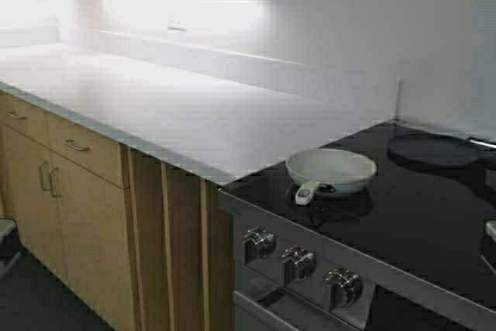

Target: Wash the pan

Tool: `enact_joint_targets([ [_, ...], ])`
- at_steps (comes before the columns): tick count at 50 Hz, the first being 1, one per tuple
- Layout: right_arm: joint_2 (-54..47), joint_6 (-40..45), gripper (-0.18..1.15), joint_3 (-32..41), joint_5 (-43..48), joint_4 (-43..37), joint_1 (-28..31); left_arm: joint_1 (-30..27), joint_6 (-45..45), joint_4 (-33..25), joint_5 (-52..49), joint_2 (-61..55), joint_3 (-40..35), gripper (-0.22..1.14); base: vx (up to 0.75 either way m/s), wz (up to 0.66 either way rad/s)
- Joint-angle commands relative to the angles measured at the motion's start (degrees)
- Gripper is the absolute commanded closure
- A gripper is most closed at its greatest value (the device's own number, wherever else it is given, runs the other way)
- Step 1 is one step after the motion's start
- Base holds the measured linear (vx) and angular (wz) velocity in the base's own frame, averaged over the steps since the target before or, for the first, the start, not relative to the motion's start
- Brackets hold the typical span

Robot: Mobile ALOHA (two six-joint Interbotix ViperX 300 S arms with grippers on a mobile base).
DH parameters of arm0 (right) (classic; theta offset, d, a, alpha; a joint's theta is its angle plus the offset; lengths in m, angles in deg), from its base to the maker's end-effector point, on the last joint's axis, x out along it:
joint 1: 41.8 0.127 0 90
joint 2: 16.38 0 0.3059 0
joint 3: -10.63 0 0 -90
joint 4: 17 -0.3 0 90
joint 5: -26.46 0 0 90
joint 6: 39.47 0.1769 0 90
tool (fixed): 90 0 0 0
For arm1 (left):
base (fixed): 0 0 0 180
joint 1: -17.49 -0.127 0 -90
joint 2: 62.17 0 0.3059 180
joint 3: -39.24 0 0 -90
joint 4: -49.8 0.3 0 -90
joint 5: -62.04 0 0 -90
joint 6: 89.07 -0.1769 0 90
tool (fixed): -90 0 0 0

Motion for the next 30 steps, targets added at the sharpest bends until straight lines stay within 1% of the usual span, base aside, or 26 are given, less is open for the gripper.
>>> enact_joint_targets([
  [1,-0.4,0.3,0.90,-0.6,0.3,0.0,0.6,0.1,2.4,0.1,-1.1,0.9,0.6,0.91,0.00,0.00],
  [3,-0.4,0.3,0.88,-0.7,0.3,0.0,0.6,0.4,3.6,0.3,-1.1,1.5,0.6,0.78,0.00,0.00],
  [5,-0.2,0.3,0.88,-0.8,0.3,0.0,0.6,0.5,4.2,0.4,-1.2,2.0,0.7,0.63,0.00,0.00],
  [12,-0.1,0.1,0.91,-0.6,0.3,0.1,0.6,1.2,6.8,1.4,-1.2,1.6,0.8,-0.06,0.00,0.00],
  [13,-0.1,0.1,0.91,-0.6,0.3,0.1,0.6,1.5,7.2,1.5,-1.2,1.3,0.7,-0.14,0.00,0.00],
  [14,-0.1,0.1,0.91,-0.6,0.3,0.1,0.6,1.8,7.6,1.6,-1.2,1.2,0.8,-0.18,0.00,0.00],
  [16,-0.1,0.1,0.91,-0.7,0.3,0.1,0.6,3.0,8.2,1.7,-1.2,0.6,0.8,-0.19,0.00,0.00],
  [21,-0.1,0.1,0.91,-0.7,0.3,0.1,0.6,7.2,11.0,1.7,-1.2,-2.5,0.5,-0.06,0.00,0.00],
  [26,-0.1,0.1,0.91,-0.7,0.3,0.2,0.6,11.9,15.7,1.5,-0.4,-6.9,0.4,-0.06,0.00,0.00],
  [30,-0.1,0.1,0.91,-0.8,0.2,0.2,0.6,14.6,19.2,1.8,2.6,-11.0,0.8,-0.06,0.00,0.00],
])
